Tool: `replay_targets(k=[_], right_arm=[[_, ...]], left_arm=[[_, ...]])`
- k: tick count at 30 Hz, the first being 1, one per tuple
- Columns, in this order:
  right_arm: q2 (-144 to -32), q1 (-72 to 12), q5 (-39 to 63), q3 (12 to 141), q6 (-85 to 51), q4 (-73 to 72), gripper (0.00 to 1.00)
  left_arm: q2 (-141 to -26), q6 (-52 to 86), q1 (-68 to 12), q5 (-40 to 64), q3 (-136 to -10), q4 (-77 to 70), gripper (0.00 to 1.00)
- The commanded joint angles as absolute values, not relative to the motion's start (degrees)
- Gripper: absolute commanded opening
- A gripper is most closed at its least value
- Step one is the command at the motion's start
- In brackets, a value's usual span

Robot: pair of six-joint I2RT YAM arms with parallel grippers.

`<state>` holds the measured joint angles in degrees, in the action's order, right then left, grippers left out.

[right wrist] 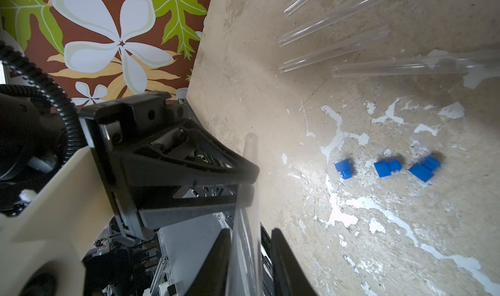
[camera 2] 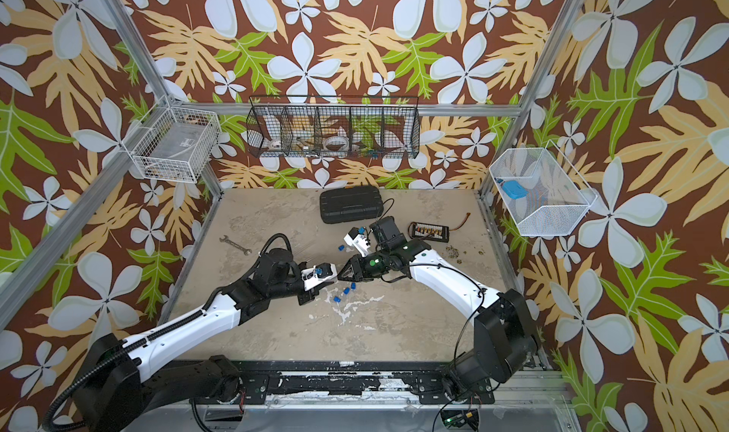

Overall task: Insert stoppers into test tubes
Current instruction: Pick up the test tube at the center of the board.

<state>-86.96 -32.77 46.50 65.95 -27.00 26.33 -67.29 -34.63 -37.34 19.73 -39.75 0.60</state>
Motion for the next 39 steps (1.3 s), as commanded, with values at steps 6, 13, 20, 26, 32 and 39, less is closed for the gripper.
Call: replay_targets(k=[6,13,20,26,32,39], right_arm=[[-87.01,-33.05,46.24,66.19,-27.16,25.29,0.24],[-87.02,-33.05,46.1,66.27,-27.07,25.29,0.2],[-86.78,-33.13,45.87,65.74,-26.81,25.15,0.16],[-86.61,-33.12,46.58,65.39,-26.63,24.96,0.14],[-86.45,-33.13,47.12,65.46,-26.28,25.3,0.13],[-85.97,-33.13,48.49,64.88,-25.75,25.75,0.13]], left_arm=[[-67.24,-35.49,-37.31,20.38,-39.81,-0.36,0.04],[-67.15,-35.51,-37.32,20.63,-39.77,-0.26,0.04],[-67.06,-35.57,-37.35,20.74,-39.73,-0.09,0.04],[-66.89,-35.76,-37.3,20.49,-39.65,0.08,0.14],[-66.97,-36.03,-37.35,19.52,-38.9,0.0,0.28],[-67.06,-35.45,-37.35,19.4,-37.03,-2.23,0.31]])
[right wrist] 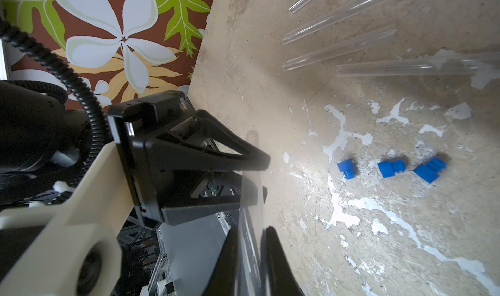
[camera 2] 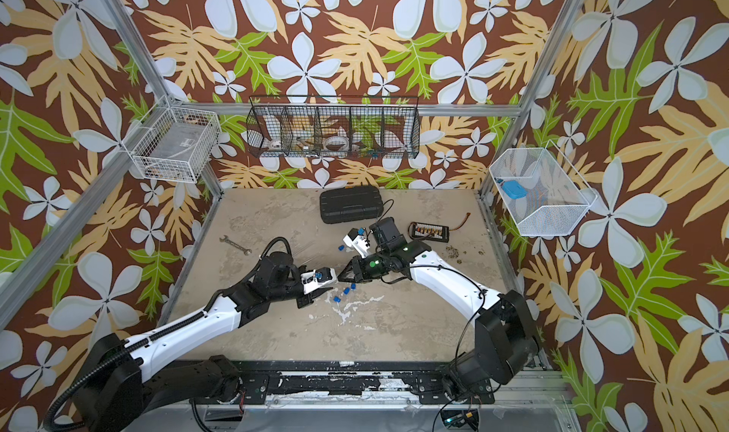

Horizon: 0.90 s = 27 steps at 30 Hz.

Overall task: Insert stoppers into test tubes
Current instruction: Pick up the test tube at the center of the board.

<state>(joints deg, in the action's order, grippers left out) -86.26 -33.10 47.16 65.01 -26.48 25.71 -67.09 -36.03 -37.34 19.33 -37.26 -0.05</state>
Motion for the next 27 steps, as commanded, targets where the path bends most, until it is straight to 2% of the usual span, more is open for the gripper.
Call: replay_targets(k=[1,6,12,18,24,27], right_arm=[[-85.9,-33.09,48.74,64.86,-25.75,25.67,0.13],[-86.02,-33.13,50.33,64.59,-25.87,25.17,0.13],[-85.83,-33.12,50.55,64.25,-26.06,24.93,0.13],[-85.49,-33.11,51.29,63.83,-26.36,24.49,0.13],[-85.06,-33.09,51.64,63.68,-26.71,24.37,0.13],[-85.13,-33.13,51.72,63.91,-26.72,24.43,0.17]], left_arm=[[-67.14,-35.34,-37.33,19.41,-36.92,-2.51,0.31],[-67.41,-35.38,-37.34,19.25,-36.92,-2.55,0.29],[-67.32,-35.68,-37.35,19.29,-36.74,-2.41,0.21],[-67.58,-36.03,-37.33,19.06,-36.56,-2.2,0.2],[-67.33,-36.52,-37.3,18.81,-36.73,-2.28,0.09],[-66.98,-36.74,-37.33,18.54,-36.76,-2.23,0.03]])
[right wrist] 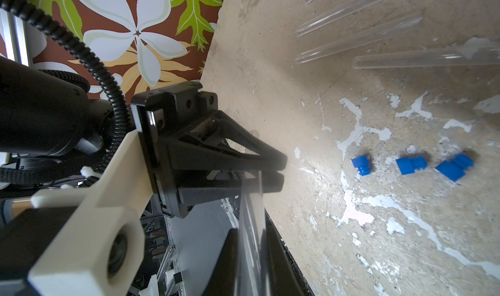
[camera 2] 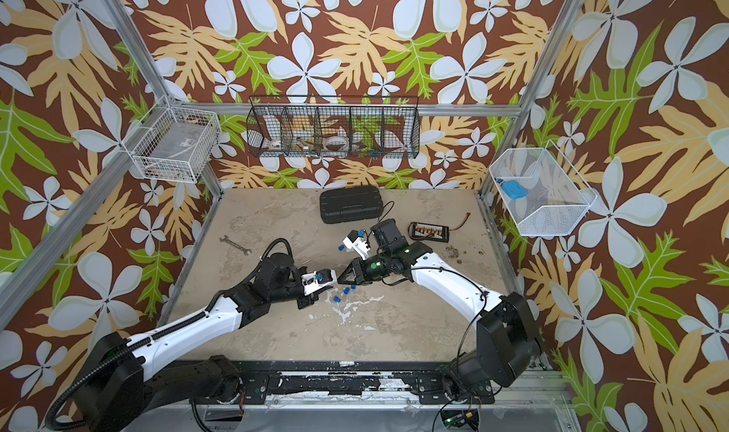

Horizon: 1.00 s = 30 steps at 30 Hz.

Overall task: Insert stoppers into test tubes
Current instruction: Pick up the test tube at the center of the board.

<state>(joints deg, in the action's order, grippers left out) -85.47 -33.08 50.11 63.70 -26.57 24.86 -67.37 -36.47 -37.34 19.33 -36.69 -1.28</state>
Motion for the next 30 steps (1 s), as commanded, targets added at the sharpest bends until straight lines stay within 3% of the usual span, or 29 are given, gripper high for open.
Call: replay_targets(k=[1,6,10,21,25,30], right_arm=[[-85.1,-33.13,51.73,64.11,-26.67,24.43,0.2],[-84.32,-32.81,50.6,65.45,-26.72,24.68,0.42],[-81.54,-30.32,48.73,65.58,-27.01,23.22,0.49],[-75.29,-26.47,26.36,59.34,-7.21,26.57,0.42],[-76.6,-30.12,17.52,57.8,-8.17,25.72,0.42],[-82.43,-35.59,9.72,57.84,-20.87,25.25,0.38]], left_arm=[[-66.84,-36.82,-37.35,18.54,-36.77,-2.2,0.02],[-66.36,-35.5,-37.3,18.17,-36.49,-2.51,0.0],[-66.19,-32.11,-37.34,16.26,-36.15,-2.97,0.0],[-64.52,-19.26,-33.28,7.23,-33.33,-7.12,0.0],[-64.42,-14.53,-30.81,4.82,-33.23,-7.3,0.0],[-64.36,-11.91,-30.67,3.45,-32.74,-7.56,0.0]])
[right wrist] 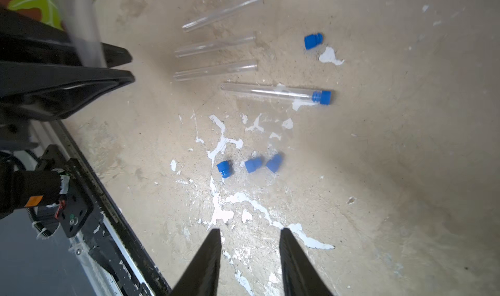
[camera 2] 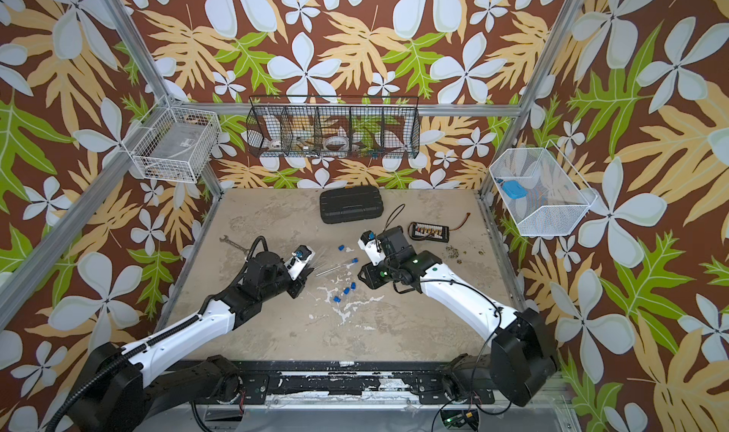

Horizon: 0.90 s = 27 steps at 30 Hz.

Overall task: Insert stoppers into test tubes
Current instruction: Pick up the test tube at the center of the board, then pick up the stopper from the center of the board.

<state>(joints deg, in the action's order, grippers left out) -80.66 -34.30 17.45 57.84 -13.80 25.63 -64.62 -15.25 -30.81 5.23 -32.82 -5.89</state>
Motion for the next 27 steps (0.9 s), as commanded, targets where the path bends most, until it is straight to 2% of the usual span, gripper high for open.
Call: replay_targets(k=[1,4,8,11,14,27], right_arm=[[-83.17,-36.57,8.67,57.48,-22.94,24.58,0.38],[-83.83,-39.49,7.45,56.3,-25.65,20.51,0.37],[-86.55,-43.64,6.6,56.65,-20.59,18.02,0.37],[-88.27,-43.69,2.73,57.65,-20.41,18.92,0.37],[-90.69,-43.69,-1.86,59.57,-24.69,21.18,0.32],[-100.24,-43.77,-0.78,64.57,-32.92,21.83,0.34]], left_arm=[[-64.28,-11.41,-30.67,3.3,-32.62,-7.56,0.0],[-63.65,-10.17,-30.67,2.54,-32.05,-7.73,0.0],[-62.05,-8.65,-30.52,0.16,-30.71,-7.74,0.0],[-60.88,-7.62,-29.98,-0.7,-29.74,-7.47,0.0],[-60.01,-6.82,-29.8,-1.07,-28.97,-7.46,0.0],[-59.42,-7.36,-29.79,-0.76,-28.66,-7.44,0.0]])
